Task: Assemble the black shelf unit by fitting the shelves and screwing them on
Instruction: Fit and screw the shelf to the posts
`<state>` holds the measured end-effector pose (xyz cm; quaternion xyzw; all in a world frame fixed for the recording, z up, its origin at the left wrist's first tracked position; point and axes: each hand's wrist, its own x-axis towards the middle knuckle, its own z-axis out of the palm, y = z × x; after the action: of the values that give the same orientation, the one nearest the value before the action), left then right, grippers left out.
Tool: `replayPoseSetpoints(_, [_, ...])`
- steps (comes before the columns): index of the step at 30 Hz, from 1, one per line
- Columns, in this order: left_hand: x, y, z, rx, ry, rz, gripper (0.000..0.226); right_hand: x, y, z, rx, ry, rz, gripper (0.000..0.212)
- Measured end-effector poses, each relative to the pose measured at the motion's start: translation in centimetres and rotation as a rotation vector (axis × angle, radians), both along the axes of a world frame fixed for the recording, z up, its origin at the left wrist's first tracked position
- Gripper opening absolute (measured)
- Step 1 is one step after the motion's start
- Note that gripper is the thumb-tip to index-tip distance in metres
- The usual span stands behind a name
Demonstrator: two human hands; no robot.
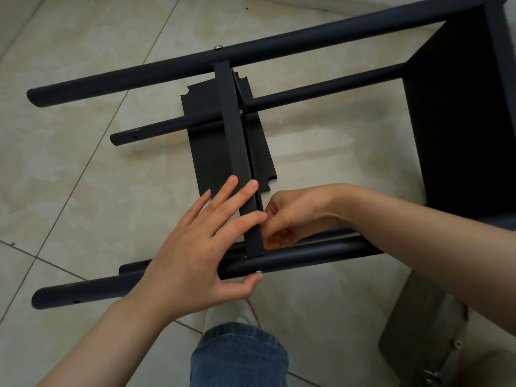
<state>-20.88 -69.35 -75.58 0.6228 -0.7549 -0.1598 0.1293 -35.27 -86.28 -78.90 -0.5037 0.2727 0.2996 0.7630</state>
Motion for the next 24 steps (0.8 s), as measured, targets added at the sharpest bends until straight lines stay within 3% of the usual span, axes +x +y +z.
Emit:
replayPoseSetpoints(5, [-0.01, -0.02, 0.00, 0.002, -0.007, 0.000, 0.075, -0.26, -0.28, 0.10, 0.102, -0.029, -0.049, 0.013])
replayPoseSetpoints(24, [-0.01, -0.03, -0.07, -0.004, -0.014, -0.004, 0.074, -0.07, 0.05, 0.12, -0.005, -0.013, 0.012, 0.010])
